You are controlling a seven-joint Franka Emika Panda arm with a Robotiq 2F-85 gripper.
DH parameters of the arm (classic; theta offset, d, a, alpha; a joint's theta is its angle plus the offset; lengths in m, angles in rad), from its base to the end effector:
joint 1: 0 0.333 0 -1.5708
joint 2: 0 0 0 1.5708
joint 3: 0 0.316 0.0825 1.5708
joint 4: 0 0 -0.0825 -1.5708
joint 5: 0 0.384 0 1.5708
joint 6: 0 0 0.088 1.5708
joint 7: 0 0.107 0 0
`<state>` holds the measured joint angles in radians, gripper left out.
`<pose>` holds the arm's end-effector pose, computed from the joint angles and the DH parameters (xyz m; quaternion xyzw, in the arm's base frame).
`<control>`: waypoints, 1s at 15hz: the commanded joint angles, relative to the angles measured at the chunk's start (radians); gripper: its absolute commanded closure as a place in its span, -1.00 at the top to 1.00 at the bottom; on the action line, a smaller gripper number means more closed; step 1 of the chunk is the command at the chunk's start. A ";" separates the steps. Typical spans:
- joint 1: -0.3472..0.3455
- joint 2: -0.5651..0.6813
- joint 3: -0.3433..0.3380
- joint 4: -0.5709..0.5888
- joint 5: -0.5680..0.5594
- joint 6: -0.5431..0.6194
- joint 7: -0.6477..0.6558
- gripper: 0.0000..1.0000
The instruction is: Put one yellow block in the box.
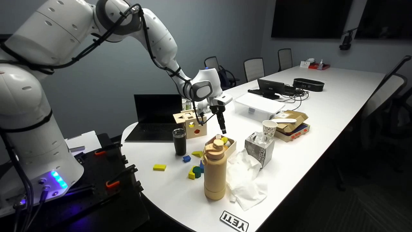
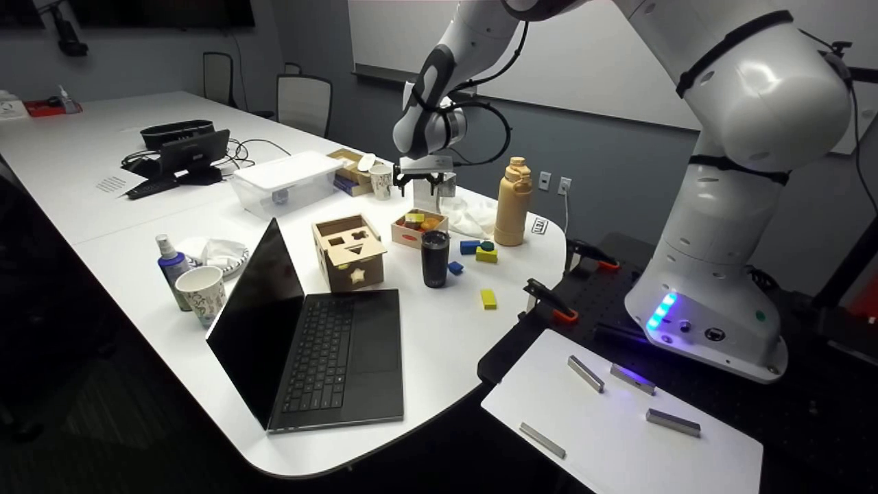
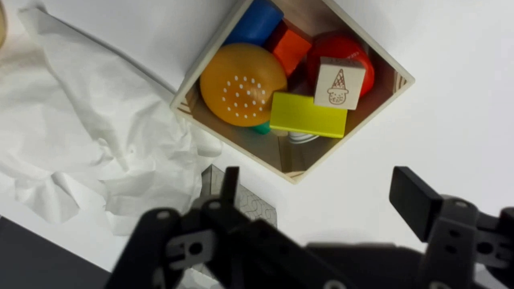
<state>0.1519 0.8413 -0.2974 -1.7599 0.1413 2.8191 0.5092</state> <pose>0.6689 -0.0856 0.1311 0.9355 -0.3207 0.1405 0.0480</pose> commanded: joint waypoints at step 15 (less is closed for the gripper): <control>-0.026 -0.683 0.148 -0.245 -0.199 -0.676 -0.075 1.00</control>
<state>0.1519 0.2914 -0.1959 -1.9394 -0.0183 2.2554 0.4546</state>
